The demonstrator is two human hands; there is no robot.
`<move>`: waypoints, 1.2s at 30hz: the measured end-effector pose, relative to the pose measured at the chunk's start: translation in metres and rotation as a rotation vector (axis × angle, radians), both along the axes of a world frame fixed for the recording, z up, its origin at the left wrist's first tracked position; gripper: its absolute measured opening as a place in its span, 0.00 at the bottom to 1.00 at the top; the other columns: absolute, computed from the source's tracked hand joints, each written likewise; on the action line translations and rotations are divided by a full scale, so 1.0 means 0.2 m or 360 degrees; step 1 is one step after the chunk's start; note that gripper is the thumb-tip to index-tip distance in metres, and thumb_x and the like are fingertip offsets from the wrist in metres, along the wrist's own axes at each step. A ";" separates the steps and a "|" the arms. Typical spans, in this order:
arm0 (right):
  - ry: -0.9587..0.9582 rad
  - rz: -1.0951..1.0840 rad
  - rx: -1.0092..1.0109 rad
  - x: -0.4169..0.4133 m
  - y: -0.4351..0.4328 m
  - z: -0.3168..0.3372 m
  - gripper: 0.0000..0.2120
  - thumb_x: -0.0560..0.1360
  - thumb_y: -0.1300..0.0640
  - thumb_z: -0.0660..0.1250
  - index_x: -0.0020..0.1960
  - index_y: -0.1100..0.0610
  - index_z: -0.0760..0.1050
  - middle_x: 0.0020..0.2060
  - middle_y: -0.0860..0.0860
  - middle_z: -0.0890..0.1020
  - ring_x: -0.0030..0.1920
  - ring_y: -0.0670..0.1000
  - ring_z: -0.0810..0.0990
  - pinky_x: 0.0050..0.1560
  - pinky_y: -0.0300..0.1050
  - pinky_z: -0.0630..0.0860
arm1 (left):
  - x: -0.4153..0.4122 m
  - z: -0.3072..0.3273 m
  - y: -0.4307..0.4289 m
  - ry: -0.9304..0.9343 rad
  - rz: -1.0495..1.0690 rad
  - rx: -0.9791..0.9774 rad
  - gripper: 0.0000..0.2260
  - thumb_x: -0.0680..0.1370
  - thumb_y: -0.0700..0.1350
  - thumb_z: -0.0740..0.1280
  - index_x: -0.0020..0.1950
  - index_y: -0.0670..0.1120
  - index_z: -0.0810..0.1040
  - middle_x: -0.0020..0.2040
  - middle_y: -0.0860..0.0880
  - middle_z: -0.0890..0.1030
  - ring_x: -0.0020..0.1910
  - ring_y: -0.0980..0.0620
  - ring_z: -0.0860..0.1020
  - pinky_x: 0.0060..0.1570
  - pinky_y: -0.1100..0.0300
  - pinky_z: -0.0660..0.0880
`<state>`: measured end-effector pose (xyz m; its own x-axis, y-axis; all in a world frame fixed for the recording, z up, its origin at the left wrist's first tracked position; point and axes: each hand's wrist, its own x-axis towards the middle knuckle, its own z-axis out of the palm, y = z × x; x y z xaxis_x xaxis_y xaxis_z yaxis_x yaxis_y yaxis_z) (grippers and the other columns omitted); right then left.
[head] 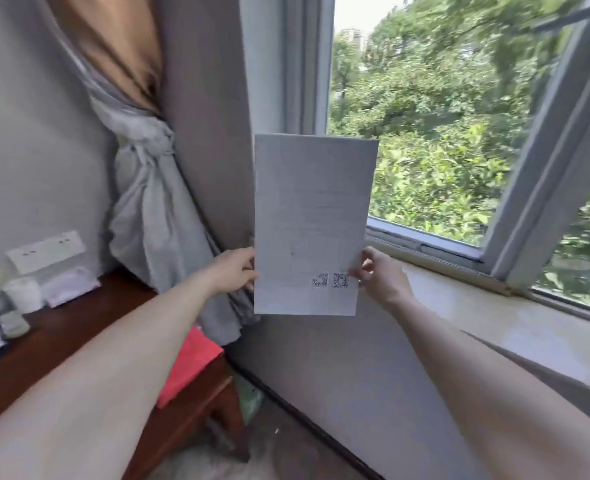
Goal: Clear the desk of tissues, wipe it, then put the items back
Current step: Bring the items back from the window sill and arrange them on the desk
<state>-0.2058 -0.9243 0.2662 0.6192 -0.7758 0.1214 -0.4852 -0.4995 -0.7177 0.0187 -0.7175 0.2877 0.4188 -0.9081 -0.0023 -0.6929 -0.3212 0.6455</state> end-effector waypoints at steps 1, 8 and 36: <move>0.0000 0.0058 0.0008 0.11 0.05 -0.01 0.06 0.71 0.51 0.69 0.45 0.44 0.73 0.41 0.46 0.84 0.42 0.54 0.84 0.50 0.54 0.79 | 0.06 0.00 0.09 0.0048 0.0056 0.0000 0.17 0.79 0.29 0.61 0.57 0.50 0.74 0.46 0.42 0.83 0.38 0.54 0.84 0.45 0.54 0.82; 0.0073 0.0364 -0.0017 0.78 0.46 -0.02 0.08 0.72 0.51 0.69 0.41 0.47 0.69 0.43 0.46 0.83 0.43 0.54 0.83 0.47 0.49 0.77 | 0.46 0.01 0.68 0.0003 0.0470 0.0044 0.11 0.80 0.31 0.62 0.58 0.44 0.74 0.43 0.48 0.82 0.34 0.60 0.81 0.38 0.67 0.78; 0.0071 0.1990 -0.0156 2.29 2.05 -0.07 0.09 0.73 0.51 0.70 0.42 0.50 0.69 0.41 0.48 0.82 0.44 0.56 0.81 0.48 0.53 0.77 | 0.52 -0.07 2.35 0.0185 0.2027 0.0067 0.18 0.84 0.43 0.60 0.72 0.57 0.69 0.59 0.54 0.81 0.47 0.59 0.83 0.51 0.64 0.75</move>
<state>0.2522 -0.5142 0.2513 0.9287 0.3556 0.1052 0.3355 -0.6850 -0.6467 0.1235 -0.2476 0.2733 0.9842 0.1340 -0.1160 0.1772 -0.7351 0.6544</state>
